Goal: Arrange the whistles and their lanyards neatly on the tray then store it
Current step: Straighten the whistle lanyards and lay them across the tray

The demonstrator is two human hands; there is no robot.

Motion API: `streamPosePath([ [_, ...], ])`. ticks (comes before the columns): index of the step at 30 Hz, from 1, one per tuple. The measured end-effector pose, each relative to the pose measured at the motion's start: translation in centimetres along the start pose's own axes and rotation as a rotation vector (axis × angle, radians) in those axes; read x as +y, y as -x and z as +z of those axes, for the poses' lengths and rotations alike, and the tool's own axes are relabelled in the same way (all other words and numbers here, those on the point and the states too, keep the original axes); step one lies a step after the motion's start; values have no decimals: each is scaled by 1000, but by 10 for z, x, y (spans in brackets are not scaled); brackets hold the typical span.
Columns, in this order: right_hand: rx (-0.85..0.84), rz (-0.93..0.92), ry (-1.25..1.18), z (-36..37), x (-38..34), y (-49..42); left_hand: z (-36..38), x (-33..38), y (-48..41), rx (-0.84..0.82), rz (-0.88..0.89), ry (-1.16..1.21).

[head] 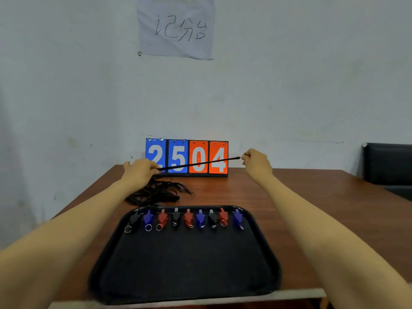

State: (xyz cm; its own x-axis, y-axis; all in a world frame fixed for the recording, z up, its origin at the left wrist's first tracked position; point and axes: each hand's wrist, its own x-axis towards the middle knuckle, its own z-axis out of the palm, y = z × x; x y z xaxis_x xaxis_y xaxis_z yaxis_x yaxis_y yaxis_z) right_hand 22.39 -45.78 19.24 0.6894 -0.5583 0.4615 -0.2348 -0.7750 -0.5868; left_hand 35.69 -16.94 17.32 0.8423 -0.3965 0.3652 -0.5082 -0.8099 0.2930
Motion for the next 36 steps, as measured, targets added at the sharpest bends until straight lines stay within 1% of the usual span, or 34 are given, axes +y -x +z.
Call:
streamPosePath([
  [4,-82,51,-23,3,9,8,-6,13,2,234,11,137],
  [6,-77,105,-79,5,15,8,-12,17,-2,322,44,100],
  [7,-60,135,-115,5,17,6,-15,17,-4,329,76,19],
  [9,-18,198,-180,4,20,4,-19,14,-10,285,143,-223],
  [11,21,247,-220,4,23,0,-18,6,-13,202,153,-385],
  [12,38,262,-241,4,23,-1,-15,0,-14,164,138,-416],
  [17,130,319,-456,6,24,-6,8,-19,-14,-42,-13,-409],
  [19,112,302,-435,9,28,-5,14,-19,-11,-36,-66,-390],
  [20,76,273,-389,11,30,-4,14,-16,-9,11,-78,-299],
  [21,31,244,-351,14,31,-2,12,-11,-9,76,-86,-126],
  [23,-49,208,-309,20,28,3,5,8,-11,179,-93,319],
  [24,-74,199,-311,23,26,5,0,19,-16,216,-87,497],
  [26,-110,187,-360,27,20,7,-11,35,-26,318,-65,696],
  [27,-126,184,-387,30,16,9,-16,40,-28,374,-42,719],
  [28,-140,180,-400,32,14,10,-18,42,-29,425,-7,693],
  [29,-154,176,-401,34,12,10,-18,40,-29,455,39,605],
  [30,-161,175,-400,36,10,10,-15,36,-28,431,82,436],
  [32,-162,184,-404,39,8,8,-3,25,-23,249,76,67],
  [33,-161,193,-405,39,7,7,5,18,-21,157,20,-19],
  [34,-152,202,-398,39,7,7,11,11,-20,101,-48,-28],
  [35,-135,212,-385,39,7,6,15,6,-20,96,-123,38],
  [36,-120,225,-374,39,8,5,18,1,-22,130,-194,141],
])
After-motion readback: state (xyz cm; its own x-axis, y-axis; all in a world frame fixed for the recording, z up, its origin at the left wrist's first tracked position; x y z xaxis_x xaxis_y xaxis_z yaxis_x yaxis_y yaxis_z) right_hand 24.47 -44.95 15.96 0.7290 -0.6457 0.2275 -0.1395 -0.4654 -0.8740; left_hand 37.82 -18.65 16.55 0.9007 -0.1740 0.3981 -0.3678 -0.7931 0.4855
